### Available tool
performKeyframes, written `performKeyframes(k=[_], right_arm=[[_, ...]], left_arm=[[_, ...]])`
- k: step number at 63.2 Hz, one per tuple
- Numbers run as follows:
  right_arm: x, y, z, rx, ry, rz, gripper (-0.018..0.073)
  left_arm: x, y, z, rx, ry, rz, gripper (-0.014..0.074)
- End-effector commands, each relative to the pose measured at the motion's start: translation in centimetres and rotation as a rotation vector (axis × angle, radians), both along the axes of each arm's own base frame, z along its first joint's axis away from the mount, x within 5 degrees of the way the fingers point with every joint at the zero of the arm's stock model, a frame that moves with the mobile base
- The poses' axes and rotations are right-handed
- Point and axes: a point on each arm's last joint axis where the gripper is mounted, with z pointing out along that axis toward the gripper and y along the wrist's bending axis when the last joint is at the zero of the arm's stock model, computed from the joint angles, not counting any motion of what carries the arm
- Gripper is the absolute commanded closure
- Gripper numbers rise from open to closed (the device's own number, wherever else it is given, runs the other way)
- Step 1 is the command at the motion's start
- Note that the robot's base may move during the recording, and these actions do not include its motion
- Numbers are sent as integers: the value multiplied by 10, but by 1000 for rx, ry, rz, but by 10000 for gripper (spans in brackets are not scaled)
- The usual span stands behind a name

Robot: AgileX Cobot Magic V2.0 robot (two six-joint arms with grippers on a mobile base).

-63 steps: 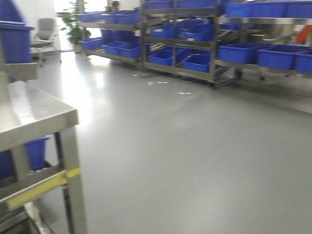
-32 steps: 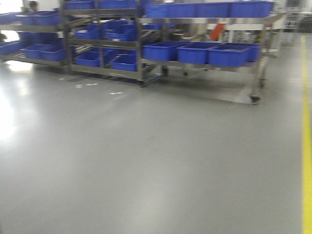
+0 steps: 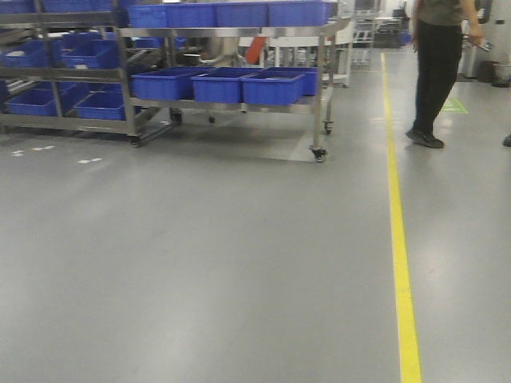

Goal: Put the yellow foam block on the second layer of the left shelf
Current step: 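Drive the base to the shelf of blue bins holding the cube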

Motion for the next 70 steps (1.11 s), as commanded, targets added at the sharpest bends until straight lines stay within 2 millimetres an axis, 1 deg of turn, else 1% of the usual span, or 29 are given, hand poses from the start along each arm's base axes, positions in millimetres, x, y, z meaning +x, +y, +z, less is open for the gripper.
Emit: performKeyframes(k=[1,70], right_arm=[[-4,0,16,-15,-110,2,255],[-4,0,16,-14,-111,2,255]], left_arm=[[1,-1,-1,-16,-54,-17,460],[1,-1,-1,-16,-53,-17,460]])
